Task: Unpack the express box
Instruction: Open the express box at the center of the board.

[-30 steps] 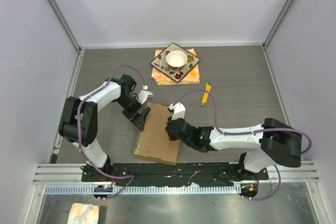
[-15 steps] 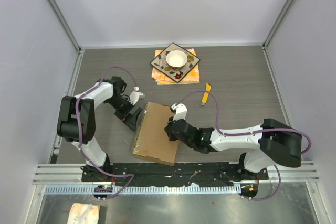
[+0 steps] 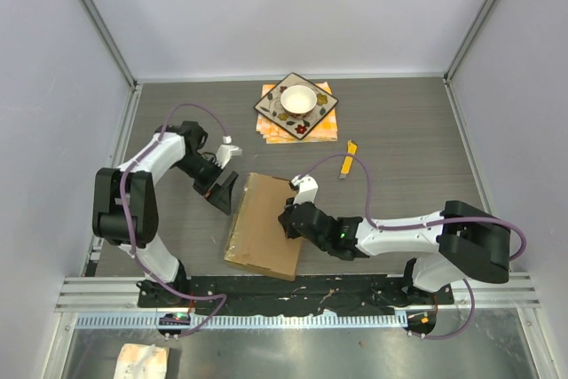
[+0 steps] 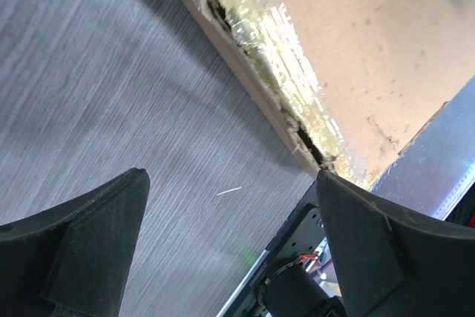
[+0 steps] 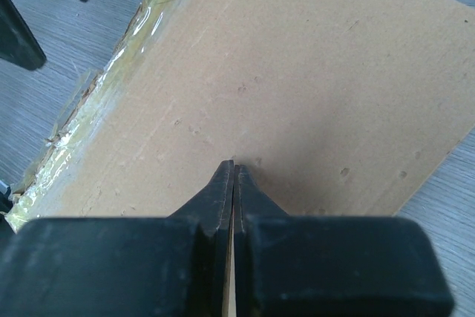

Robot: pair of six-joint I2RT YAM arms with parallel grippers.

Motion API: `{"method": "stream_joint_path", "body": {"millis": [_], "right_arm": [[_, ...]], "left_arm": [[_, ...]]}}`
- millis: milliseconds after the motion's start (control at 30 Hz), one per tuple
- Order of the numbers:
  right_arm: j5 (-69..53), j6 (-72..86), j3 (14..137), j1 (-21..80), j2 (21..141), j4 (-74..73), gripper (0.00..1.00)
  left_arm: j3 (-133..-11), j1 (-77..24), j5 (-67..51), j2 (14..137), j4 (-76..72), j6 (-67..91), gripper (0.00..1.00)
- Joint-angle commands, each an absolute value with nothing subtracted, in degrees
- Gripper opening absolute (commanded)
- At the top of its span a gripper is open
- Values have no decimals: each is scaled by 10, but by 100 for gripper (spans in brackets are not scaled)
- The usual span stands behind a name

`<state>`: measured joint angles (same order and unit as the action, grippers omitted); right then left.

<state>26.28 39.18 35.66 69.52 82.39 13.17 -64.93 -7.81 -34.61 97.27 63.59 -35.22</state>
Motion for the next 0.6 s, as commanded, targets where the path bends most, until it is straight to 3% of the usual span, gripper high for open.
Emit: {"method": "stream_joint_path", "body": {"millis": [0, 567], "right_arm": [[255, 398, 339, 696, 835, 86, 1], [253, 410, 326, 696, 837, 99, 1]], "left_arm": [[-672, -78, -404, 945, 675, -368, 100], [-618, -118, -329, 965, 563, -302, 100]]}}
